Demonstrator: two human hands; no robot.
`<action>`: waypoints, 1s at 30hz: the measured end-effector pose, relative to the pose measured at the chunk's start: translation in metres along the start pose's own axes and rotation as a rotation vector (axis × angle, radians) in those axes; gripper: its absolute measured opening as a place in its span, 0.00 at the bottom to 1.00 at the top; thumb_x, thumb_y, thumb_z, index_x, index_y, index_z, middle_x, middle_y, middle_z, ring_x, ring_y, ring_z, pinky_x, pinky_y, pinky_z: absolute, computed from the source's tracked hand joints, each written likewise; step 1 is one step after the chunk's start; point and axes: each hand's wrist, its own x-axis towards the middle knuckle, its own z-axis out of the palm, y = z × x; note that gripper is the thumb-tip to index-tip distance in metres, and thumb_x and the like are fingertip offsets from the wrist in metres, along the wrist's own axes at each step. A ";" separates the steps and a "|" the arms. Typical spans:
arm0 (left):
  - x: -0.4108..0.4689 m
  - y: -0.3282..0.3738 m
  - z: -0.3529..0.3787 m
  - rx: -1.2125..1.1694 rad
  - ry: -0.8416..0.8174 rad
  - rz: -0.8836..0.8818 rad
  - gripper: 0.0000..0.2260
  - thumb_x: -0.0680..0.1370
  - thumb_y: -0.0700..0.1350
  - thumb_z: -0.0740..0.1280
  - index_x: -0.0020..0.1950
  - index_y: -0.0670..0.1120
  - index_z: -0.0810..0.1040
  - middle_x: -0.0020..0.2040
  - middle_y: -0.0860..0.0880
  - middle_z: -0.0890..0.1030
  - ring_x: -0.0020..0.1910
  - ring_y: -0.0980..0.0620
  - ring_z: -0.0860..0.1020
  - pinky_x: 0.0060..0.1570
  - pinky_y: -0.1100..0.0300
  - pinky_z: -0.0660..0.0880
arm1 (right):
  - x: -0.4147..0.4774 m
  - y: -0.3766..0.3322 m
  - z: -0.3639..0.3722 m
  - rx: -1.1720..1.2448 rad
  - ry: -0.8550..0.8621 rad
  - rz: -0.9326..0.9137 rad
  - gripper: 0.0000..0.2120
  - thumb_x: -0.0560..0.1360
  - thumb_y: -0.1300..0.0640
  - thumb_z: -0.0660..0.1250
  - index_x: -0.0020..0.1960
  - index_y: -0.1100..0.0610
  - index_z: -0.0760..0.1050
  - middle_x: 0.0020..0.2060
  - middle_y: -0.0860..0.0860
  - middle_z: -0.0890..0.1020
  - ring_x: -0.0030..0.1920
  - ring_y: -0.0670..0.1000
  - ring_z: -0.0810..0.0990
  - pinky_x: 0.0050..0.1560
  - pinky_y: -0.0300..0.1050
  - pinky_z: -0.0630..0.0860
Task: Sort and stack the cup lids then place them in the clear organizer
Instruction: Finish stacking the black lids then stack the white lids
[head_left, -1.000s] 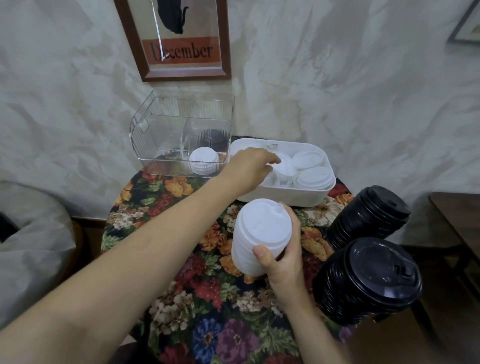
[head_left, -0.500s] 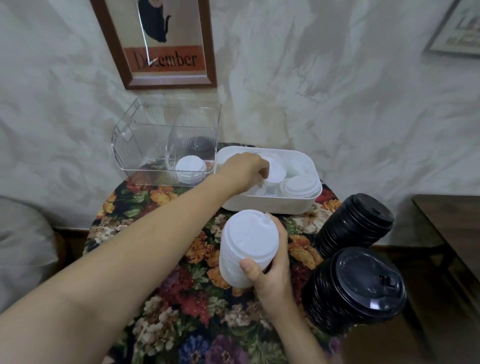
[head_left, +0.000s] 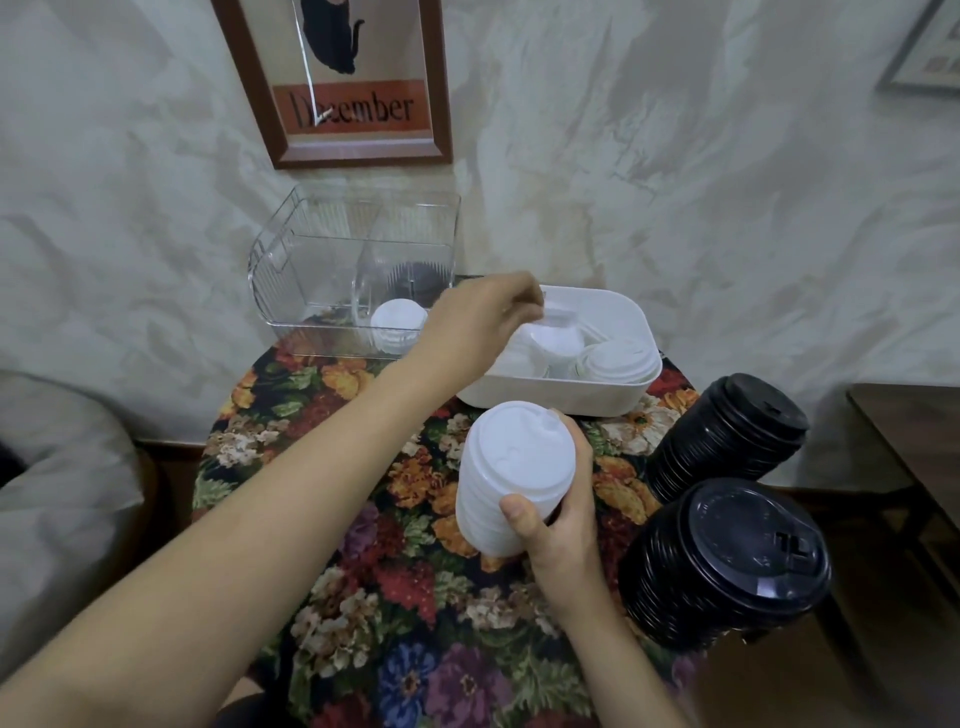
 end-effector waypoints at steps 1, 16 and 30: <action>-0.009 0.004 -0.008 -0.139 0.063 -0.021 0.03 0.83 0.47 0.67 0.51 0.51 0.81 0.47 0.56 0.83 0.40 0.60 0.75 0.48 0.55 0.73 | 0.000 0.000 0.000 0.004 -0.002 -0.002 0.39 0.68 0.28 0.73 0.74 0.37 0.64 0.66 0.36 0.76 0.68 0.43 0.76 0.62 0.33 0.74; -0.104 0.020 -0.044 -0.656 -0.112 -0.435 0.08 0.83 0.50 0.69 0.61 0.50 0.81 0.37 0.57 0.79 0.28 0.59 0.72 0.30 0.65 0.69 | -0.001 0.004 -0.002 0.039 -0.040 0.005 0.47 0.71 0.30 0.73 0.79 0.54 0.61 0.70 0.43 0.75 0.71 0.48 0.75 0.66 0.39 0.74; -0.126 0.038 -0.023 -0.169 -0.047 -0.376 0.09 0.80 0.56 0.66 0.59 0.62 0.82 0.42 0.55 0.78 0.42 0.59 0.76 0.40 0.57 0.68 | 0.004 -0.002 -0.010 -0.057 -0.104 -0.002 0.49 0.68 0.37 0.78 0.82 0.46 0.58 0.74 0.40 0.72 0.75 0.44 0.71 0.73 0.44 0.71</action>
